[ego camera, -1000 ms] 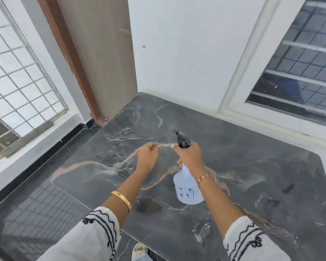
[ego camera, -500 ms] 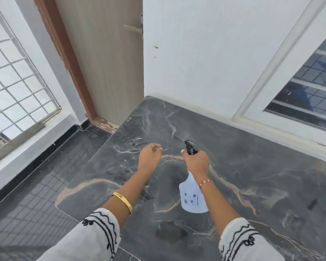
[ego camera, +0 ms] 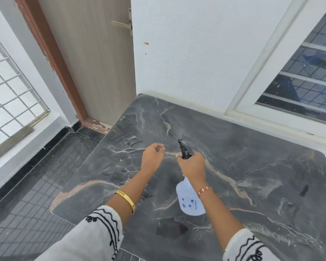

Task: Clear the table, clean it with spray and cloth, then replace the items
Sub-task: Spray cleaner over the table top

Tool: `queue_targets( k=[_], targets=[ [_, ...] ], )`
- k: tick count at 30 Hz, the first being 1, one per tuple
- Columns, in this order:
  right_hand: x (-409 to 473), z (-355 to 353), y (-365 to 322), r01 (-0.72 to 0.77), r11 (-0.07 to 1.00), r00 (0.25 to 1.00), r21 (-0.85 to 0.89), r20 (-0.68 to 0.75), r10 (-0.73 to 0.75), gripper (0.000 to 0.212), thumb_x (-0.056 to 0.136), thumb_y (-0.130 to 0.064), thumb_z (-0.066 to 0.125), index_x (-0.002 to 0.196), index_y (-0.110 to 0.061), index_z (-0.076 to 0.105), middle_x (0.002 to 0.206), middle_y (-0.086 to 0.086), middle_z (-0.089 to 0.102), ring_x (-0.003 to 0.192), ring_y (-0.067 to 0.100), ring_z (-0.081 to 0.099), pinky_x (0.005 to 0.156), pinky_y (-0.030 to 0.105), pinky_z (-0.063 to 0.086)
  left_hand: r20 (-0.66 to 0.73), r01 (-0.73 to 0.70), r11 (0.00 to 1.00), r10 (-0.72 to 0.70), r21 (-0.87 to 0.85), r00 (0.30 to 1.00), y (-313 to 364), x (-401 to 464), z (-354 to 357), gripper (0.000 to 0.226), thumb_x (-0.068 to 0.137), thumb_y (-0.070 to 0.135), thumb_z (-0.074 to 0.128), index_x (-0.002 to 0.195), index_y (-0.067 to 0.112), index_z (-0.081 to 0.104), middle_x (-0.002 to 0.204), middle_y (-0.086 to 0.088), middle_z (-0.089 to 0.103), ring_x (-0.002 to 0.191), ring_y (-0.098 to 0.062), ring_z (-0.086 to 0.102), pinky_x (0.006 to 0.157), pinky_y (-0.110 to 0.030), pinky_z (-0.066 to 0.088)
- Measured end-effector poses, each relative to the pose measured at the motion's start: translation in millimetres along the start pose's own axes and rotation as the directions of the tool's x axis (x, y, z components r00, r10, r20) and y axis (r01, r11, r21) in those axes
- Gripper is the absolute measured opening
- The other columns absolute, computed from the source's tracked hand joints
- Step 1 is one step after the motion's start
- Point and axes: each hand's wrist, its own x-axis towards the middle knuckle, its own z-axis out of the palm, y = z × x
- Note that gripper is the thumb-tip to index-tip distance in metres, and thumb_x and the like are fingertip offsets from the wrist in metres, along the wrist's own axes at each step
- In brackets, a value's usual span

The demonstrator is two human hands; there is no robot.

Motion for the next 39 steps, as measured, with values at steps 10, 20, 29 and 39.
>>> queue_targets(
  k=[10, 20, 29, 39],
  targets=[
    [2, -8, 2, -0.075, 0.994, 0.997, 0.079, 0.021, 0.073, 0.022, 0.079, -0.017, 0.067, 0.068, -0.013, 0.049, 0.058, 0.001, 0.052, 0.047, 0.022, 0.053, 0.050, 0.031, 0.050, 0.024, -0.019, 1.000, 0.019, 0.004, 1.000, -3, -3, -1, 0.024, 0.092, 0.019, 0.048, 0.111, 0.011, 0.061, 0.114, -0.006, 0.063, 0.091, -0.011, 0.053, 0.081, -0.023, 0.039],
    [4, -19, 8, -0.135, 0.982, 0.991, 0.132, 0.008, 0.136, 0.020, 0.082, -0.016, 0.066, 0.072, -0.008, 0.050, 0.062, 0.006, 0.054, 0.042, 0.020, 0.052, 0.043, 0.025, 0.049, 0.053, -0.026, 1.000, 0.027, -0.014, 0.998, 3, -8, 9, 0.024, 0.092, 0.018, 0.048, 0.110, 0.010, 0.062, 0.112, -0.007, 0.064, 0.091, -0.012, 0.053, 0.082, -0.023, 0.039],
    [10, -70, 48, -0.267, 0.904, 0.937, 0.334, -0.131, 0.325, 0.023, 0.082, -0.018, 0.067, 0.072, -0.003, 0.053, 0.059, 0.012, 0.051, 0.035, 0.018, 0.046, 0.038, 0.023, 0.042, 0.165, -0.080, 0.996, 0.074, 0.028, 0.983, 23, -20, 49, 0.024, 0.092, 0.017, 0.048, 0.110, 0.009, 0.061, 0.106, -0.006, 0.064, 0.084, -0.014, 0.053, 0.069, -0.023, 0.042],
    [14, -110, 82, -0.297, 0.845, 0.899, 0.445, -0.167, 0.405, 0.020, 0.081, -0.017, 0.070, 0.081, 0.000, 0.058, 0.061, 0.010, 0.053, 0.040, 0.020, 0.045, 0.038, 0.023, 0.042, 0.260, -0.109, 0.993, 0.091, 0.055, 0.961, 39, -38, 100, 0.024, 0.091, 0.015, 0.050, 0.109, 0.009, 0.063, 0.111, -0.008, 0.066, 0.105, -0.022, 0.059, 0.087, -0.027, 0.043]
  ],
)
